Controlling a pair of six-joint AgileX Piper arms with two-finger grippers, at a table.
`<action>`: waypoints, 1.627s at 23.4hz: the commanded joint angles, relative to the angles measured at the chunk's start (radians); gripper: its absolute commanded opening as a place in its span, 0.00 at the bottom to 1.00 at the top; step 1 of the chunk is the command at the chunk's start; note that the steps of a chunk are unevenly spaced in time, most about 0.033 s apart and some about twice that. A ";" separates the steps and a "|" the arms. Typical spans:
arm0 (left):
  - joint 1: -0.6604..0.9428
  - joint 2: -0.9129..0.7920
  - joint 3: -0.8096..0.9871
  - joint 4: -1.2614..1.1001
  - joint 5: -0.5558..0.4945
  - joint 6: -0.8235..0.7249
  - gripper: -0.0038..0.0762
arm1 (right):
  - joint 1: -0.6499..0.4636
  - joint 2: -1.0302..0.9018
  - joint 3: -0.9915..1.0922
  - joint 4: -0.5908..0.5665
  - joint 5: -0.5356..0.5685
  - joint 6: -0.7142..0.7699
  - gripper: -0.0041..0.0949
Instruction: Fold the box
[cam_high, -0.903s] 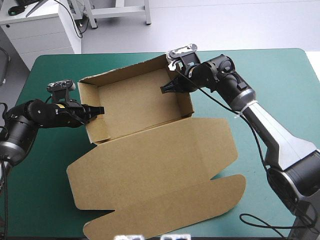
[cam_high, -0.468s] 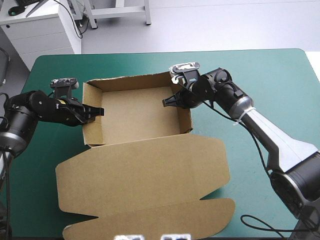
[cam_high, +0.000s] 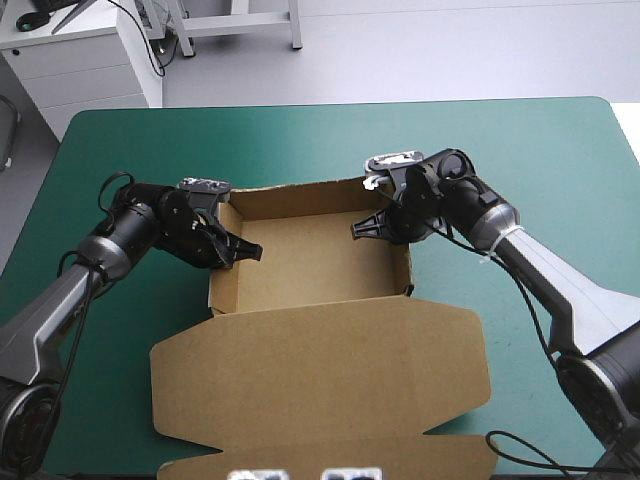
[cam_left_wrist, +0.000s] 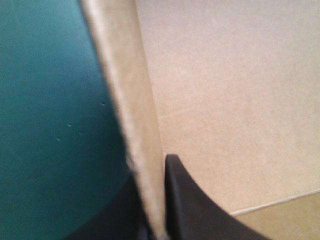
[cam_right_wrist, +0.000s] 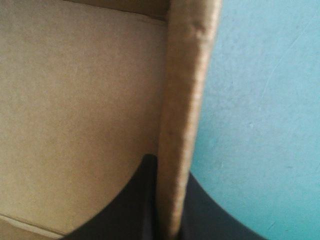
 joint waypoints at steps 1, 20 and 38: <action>-0.023 -0.012 -0.041 0.022 -0.060 -0.001 0.04 | 0.004 -0.051 0.061 0.114 -0.060 -0.039 0.04; -0.026 0.073 -0.041 0.034 -0.020 0.017 0.12 | 0.004 -0.040 0.166 0.101 -0.156 0.006 0.28; -0.022 -0.003 -0.130 0.064 0.051 0.108 0.64 | 0.004 -0.040 -0.054 -0.073 -0.004 0.010 0.52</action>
